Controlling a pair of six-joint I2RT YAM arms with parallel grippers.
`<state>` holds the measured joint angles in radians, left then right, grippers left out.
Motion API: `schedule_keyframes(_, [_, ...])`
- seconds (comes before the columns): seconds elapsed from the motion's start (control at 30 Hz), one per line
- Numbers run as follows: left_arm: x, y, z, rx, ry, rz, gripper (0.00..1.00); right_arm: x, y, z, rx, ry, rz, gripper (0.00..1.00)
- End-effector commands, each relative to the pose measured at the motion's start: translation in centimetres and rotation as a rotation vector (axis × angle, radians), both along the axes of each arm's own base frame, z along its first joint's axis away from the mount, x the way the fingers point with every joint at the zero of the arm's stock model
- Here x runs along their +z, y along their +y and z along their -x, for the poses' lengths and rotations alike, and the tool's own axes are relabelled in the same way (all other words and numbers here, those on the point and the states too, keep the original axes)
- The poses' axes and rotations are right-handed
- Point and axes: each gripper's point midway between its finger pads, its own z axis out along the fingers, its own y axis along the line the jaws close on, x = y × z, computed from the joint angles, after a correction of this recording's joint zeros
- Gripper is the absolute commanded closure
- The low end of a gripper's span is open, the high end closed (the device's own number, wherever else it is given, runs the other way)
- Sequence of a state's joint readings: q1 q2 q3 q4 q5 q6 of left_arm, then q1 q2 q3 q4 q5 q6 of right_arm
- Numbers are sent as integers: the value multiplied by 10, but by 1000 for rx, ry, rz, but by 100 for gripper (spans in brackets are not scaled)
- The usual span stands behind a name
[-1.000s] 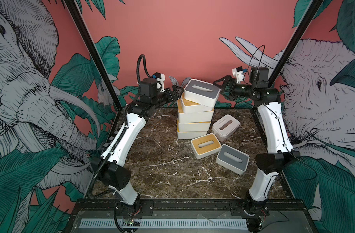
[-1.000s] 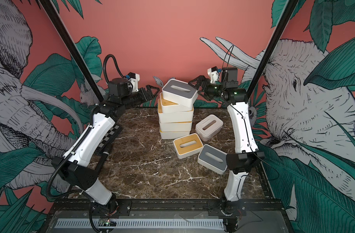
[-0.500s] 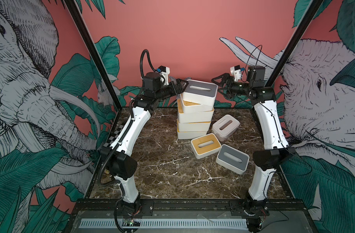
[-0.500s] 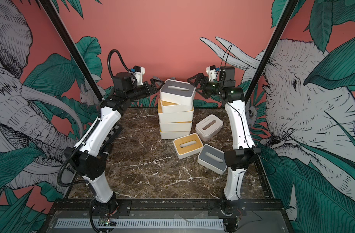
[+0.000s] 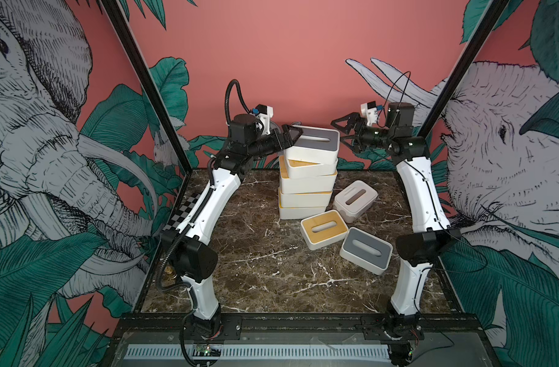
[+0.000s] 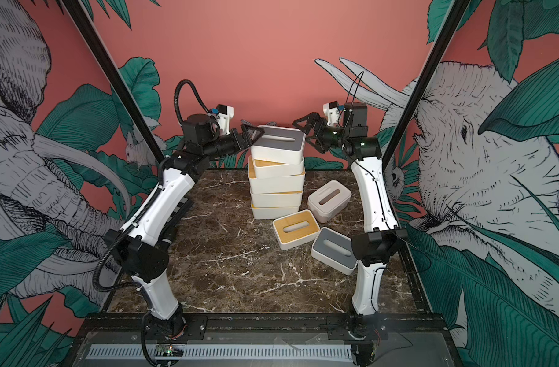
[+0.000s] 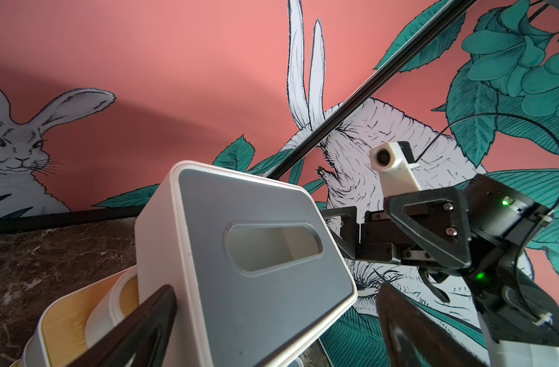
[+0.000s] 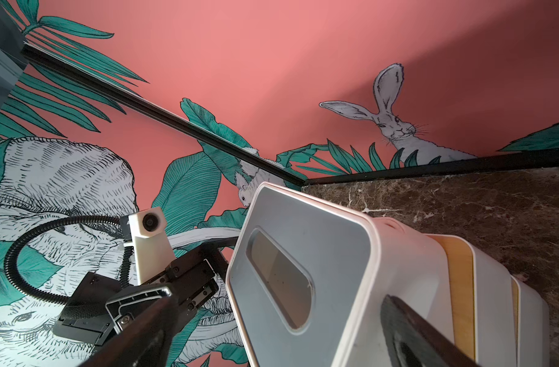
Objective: Stack the tissue boxes
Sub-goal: Place the tissue box at the tissue box.
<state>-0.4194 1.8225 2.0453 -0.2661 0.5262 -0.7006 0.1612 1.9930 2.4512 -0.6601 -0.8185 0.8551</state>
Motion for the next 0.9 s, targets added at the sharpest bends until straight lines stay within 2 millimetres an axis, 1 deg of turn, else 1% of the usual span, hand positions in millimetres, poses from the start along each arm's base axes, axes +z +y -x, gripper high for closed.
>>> schedule_keyframes(0.0, [23,-8,17,-43,-51,36,0,20,8,2,29,-73,-28,1])
schedule_keyframes(0.23, [18,-9,27,-50,-33,35,1,23,9,1,34,-75,-44,1])
schedule_keyframes(0.47, [21,-16,39,-73,-31,45,1,27,13,3,42,-76,-56,1])
schedule_keyframes(0.7, [26,-14,50,-64,-44,54,0,31,18,8,56,-85,-58,1])
schedule_keyframes(0.87, [28,-12,53,-59,-48,49,0,31,26,10,73,-86,-64,1])
